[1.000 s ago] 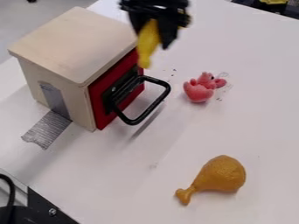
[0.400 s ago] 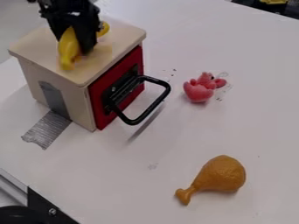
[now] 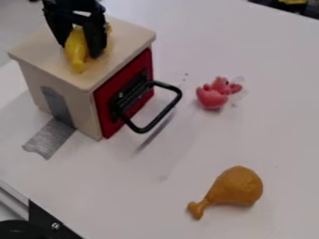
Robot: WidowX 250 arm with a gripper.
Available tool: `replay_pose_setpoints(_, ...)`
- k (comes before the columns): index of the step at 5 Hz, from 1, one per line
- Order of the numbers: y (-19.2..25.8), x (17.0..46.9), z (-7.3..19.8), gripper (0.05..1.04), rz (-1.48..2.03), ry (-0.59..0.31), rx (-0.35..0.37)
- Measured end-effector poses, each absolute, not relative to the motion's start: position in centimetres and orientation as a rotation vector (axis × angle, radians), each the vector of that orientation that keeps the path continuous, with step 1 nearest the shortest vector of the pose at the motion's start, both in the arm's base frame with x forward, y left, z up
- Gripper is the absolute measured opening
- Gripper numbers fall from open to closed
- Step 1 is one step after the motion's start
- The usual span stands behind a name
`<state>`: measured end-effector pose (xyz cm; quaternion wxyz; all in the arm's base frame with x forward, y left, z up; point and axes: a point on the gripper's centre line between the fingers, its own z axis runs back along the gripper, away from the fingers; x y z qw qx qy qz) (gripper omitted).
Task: Put the banana on top of the drawer
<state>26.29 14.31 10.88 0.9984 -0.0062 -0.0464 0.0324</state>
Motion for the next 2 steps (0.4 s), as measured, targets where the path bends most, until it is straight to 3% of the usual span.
replay_pose_setpoints(2, 13.4, 26.9, 16.4, 0.999, -0.005, -0.111, -0.039)
